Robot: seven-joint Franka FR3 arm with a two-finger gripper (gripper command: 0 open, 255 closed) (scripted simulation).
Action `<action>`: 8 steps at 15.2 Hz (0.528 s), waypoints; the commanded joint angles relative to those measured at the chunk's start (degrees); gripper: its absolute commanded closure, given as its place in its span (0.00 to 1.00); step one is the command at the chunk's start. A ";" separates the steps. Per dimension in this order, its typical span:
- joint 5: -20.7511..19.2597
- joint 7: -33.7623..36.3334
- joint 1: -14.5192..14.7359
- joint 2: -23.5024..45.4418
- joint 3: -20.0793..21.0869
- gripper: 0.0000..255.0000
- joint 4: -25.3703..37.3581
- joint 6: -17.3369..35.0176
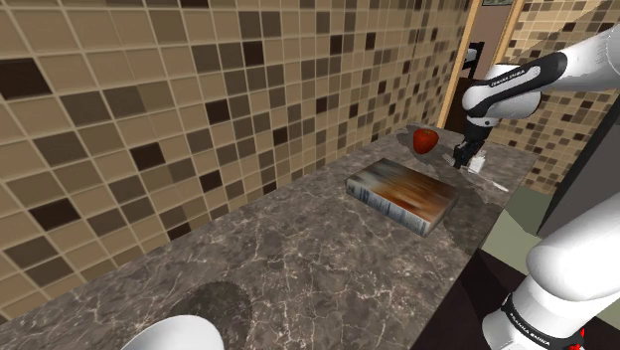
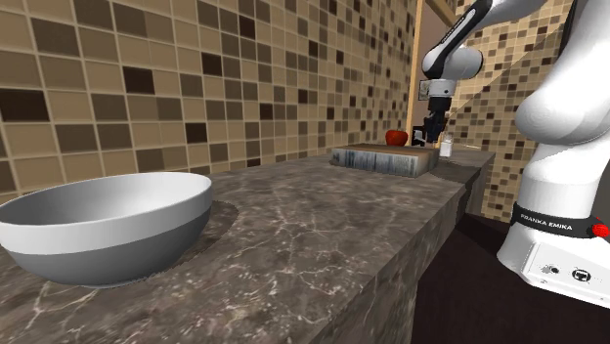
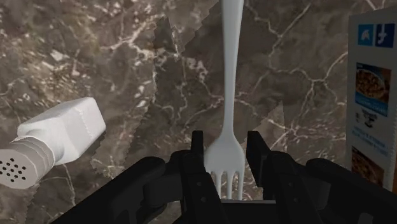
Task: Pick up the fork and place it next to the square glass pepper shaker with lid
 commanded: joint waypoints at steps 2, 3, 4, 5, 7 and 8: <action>0.58 -0.55 0.12 1.37 -0.32 1.00 -1.11 2.42; 0.79 -0.74 0.17 1.83 -0.42 1.00 -1.50 3.24; 1.01 -0.94 0.21 2.31 -0.52 1.00 -1.88 4.07; 1.26 -1.16 0.26 2.81 -0.61 1.00 -2.25 4.90; 1.80 -1.62 0.37 3.85 -0.80 1.00 -2.95 6.55; 2.10 -1.88 0.42 4.39 -0.89 1.00 -3.27 7.38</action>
